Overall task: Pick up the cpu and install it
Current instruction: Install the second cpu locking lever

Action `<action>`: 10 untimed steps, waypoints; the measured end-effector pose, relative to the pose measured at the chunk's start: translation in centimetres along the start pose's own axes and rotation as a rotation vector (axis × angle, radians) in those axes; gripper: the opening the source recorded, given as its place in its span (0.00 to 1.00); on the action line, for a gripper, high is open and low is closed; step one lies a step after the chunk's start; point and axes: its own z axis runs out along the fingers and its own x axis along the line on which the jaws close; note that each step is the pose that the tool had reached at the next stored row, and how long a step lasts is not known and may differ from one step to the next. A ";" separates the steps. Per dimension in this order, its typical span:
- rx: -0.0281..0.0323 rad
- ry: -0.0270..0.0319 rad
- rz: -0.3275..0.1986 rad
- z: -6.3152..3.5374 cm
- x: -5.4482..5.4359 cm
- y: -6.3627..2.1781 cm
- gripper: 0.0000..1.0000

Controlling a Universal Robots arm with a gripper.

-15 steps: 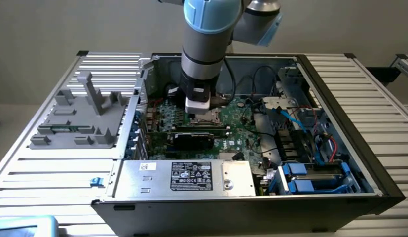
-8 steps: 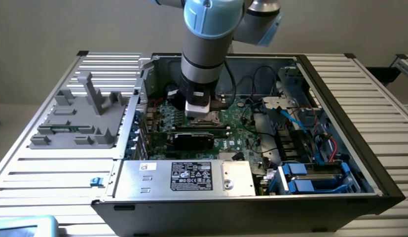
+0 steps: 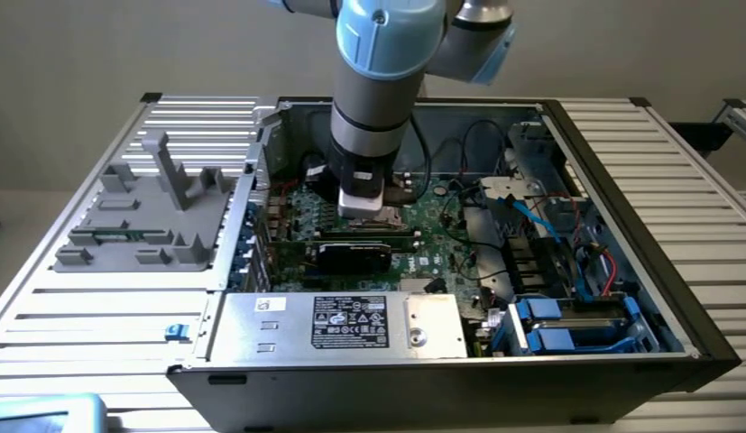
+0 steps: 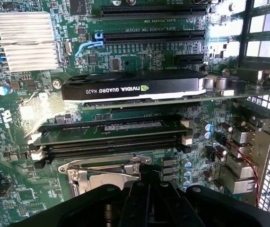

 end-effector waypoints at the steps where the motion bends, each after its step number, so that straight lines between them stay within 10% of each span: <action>1: 0.0011 -0.0001 0.000 0.04 0.0 0.01 0.11; 10: 0.0041 -0.0016 0.002 0.46 -0.3 0.15 0.11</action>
